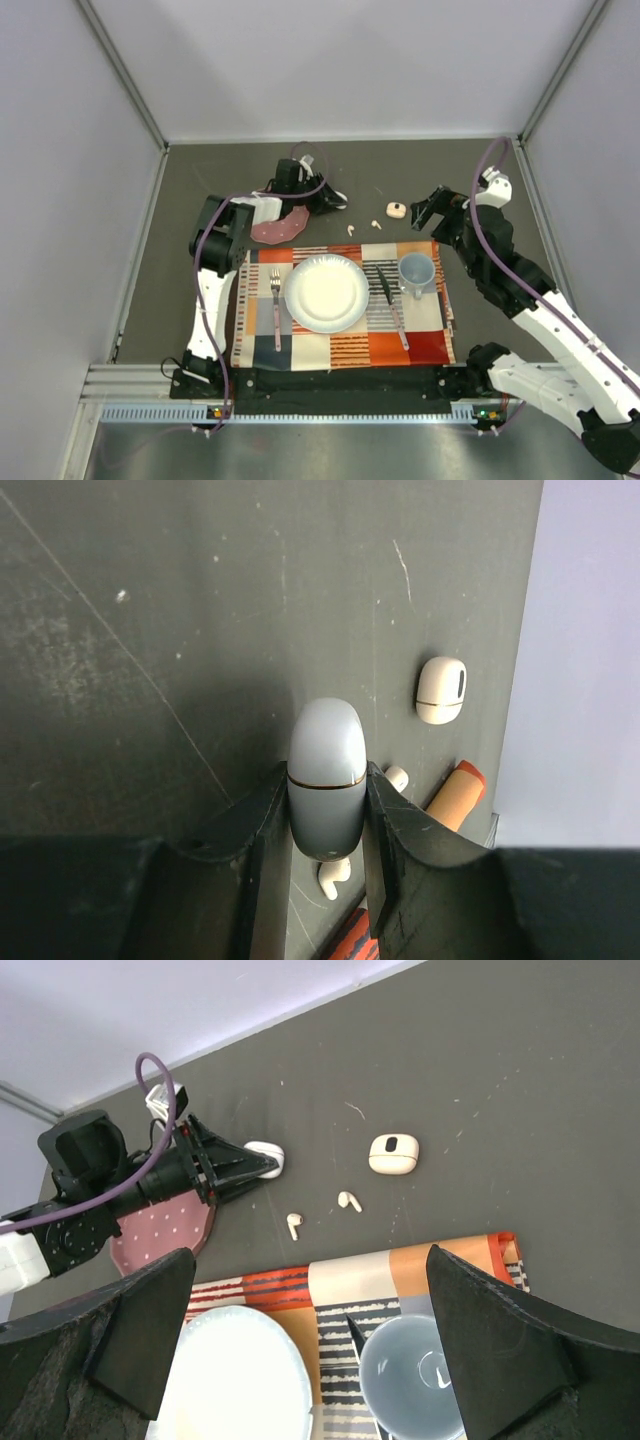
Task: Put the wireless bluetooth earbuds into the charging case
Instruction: Place the charging case with the earbuds at the center of the board.
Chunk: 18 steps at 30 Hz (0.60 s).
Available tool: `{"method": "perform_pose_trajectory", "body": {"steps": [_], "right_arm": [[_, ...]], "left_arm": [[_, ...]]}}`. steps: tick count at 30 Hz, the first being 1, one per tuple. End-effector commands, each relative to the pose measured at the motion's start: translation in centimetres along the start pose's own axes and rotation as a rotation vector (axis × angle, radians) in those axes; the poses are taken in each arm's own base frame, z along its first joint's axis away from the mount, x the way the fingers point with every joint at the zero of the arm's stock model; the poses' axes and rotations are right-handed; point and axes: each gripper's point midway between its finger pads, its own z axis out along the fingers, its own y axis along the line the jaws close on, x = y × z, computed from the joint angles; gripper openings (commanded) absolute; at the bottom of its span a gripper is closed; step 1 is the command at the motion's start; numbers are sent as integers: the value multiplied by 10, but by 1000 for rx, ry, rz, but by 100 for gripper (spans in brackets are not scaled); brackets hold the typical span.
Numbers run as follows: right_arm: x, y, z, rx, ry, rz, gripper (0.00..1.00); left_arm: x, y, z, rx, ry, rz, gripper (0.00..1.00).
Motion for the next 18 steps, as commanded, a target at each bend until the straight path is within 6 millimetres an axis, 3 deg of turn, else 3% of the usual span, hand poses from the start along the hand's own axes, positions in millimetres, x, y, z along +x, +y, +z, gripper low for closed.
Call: {"method": "perform_pose_trajectory", "body": {"steps": [1,4,6,18], "right_arm": [[-15,1,-2,-18,-51,9,99],[-16,0,-2,-18,-51,18,99],[-14,0,-1,-21,-44,19,99],[-15,-3,-2,-13,-55,46,99]], "left_arm": [[-12,-16,2,47,-28,-1,7],[-10,-13,4,42,-21,-15,11],[-10,-14,3,40,-22,-16,21],[-2,-11,-2,27,1,-19,38]]}}
